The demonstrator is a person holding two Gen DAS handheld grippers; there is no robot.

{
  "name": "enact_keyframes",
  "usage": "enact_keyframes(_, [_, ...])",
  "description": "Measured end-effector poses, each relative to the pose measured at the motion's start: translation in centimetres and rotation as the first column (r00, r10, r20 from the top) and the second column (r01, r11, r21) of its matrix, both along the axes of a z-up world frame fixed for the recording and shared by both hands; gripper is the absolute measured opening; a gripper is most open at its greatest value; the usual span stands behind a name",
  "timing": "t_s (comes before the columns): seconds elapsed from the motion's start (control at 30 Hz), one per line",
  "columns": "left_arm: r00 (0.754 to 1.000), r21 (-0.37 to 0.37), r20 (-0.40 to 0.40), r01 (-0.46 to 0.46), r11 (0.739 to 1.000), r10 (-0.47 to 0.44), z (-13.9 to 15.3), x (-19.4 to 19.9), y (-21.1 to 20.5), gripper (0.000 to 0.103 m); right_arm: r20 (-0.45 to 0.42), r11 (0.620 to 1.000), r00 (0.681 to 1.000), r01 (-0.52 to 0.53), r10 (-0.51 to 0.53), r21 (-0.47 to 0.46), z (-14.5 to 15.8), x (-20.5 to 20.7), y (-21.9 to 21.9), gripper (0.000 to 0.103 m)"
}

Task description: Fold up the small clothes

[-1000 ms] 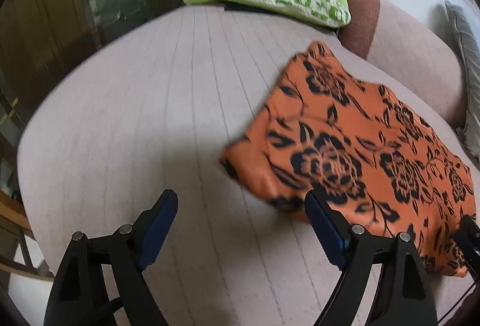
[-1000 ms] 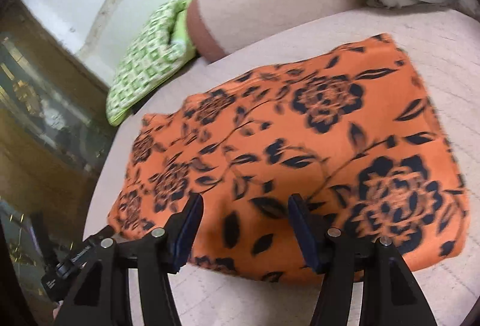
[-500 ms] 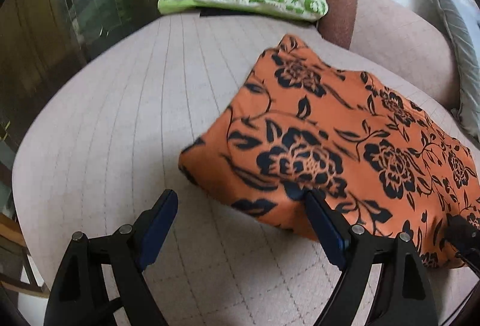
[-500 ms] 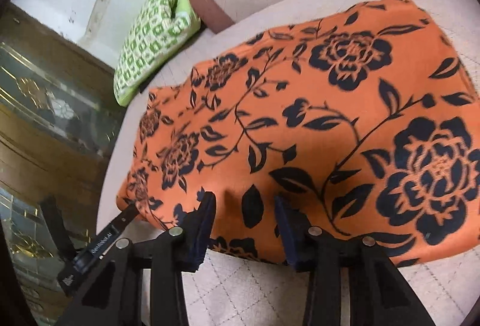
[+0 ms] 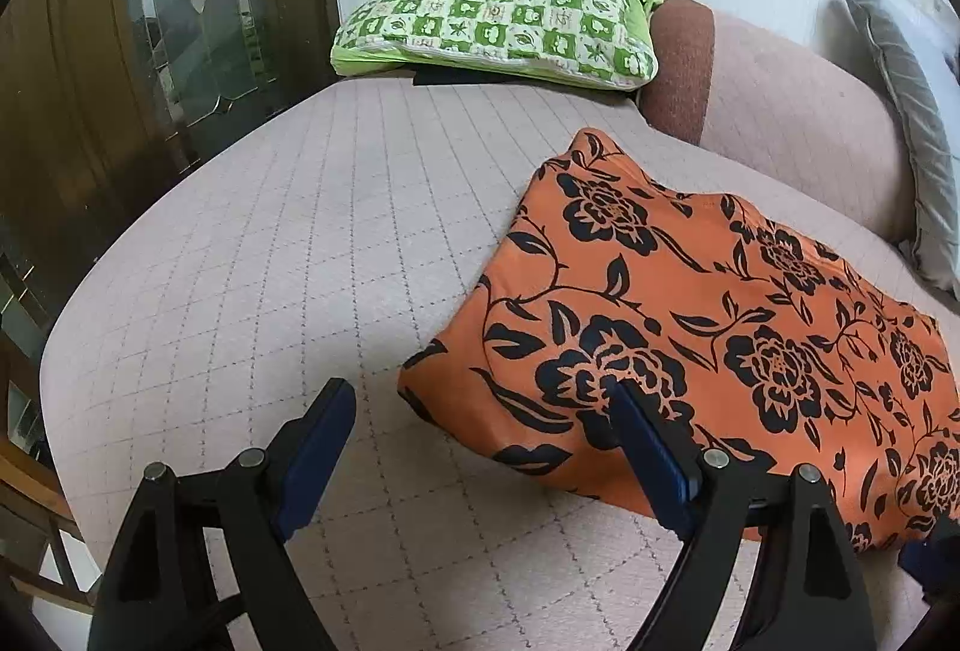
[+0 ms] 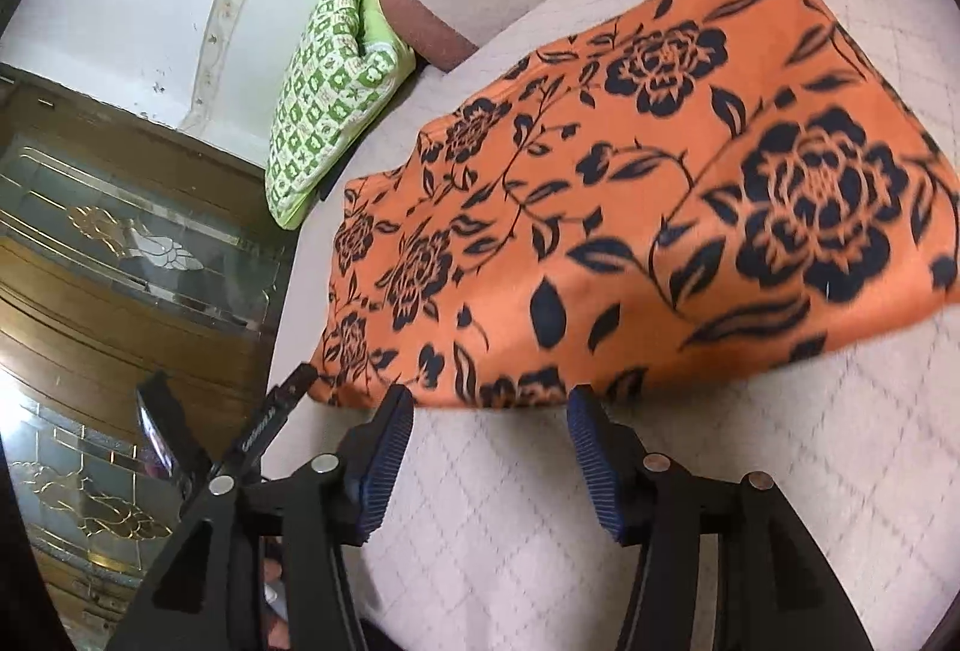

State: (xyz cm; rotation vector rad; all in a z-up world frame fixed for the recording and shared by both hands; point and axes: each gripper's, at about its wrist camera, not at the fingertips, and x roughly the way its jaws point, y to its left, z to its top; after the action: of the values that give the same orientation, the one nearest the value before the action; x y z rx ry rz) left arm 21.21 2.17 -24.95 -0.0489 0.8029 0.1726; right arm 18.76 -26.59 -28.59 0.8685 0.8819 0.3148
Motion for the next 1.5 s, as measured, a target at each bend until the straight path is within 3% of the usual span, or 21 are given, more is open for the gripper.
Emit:
enact_keyframes(0.17, [1.000,0.008,0.016,-0.002,1.000,0.002,0.3,-0.4,0.0,0.088,-0.001,1.000,1.000,0.008,-0.008,-0.026,-0.1,-0.3,0.3,0.057])
enact_keyframes(0.43, [1.000,0.014,0.024,0.007,1.000,-0.008,0.4,-0.2,-0.4,0.088,0.044,0.962,0.992,0.127,-0.120,-0.241,0.7,0.2,-0.8,0.057])
enact_keyframes(0.93, [0.999,0.015,0.031,0.018,1.000,-0.019,0.6,-0.3,-0.6,0.088,0.030,0.973,0.995,0.101,-0.096,-0.208,0.5,0.5,-0.8,0.057])
enact_keyframes(1.13, [0.995,-0.140,-0.098,0.019,0.990,-0.033,-1.4,0.8,0.8,0.088,-0.011,0.992,0.997,0.074,-0.076,-0.106,-0.4,0.6,-1.4,0.058])
enact_keyframes(1.33, [0.969,-0.363,-0.231,-0.002,0.932,-0.088,-3.8,1.3,2.1,0.087,-0.088,0.995,0.996,0.027,-0.019,0.096,-2.5,0.5,-1.5,0.061])
enact_keyframes(1.5, [0.969,-0.416,-0.219,0.013,0.909,-0.114,-3.8,1.6,1.9,0.088,-0.132,0.980,0.991,0.052,-0.026,0.195,-3.9,0.5,-2.0,0.064])
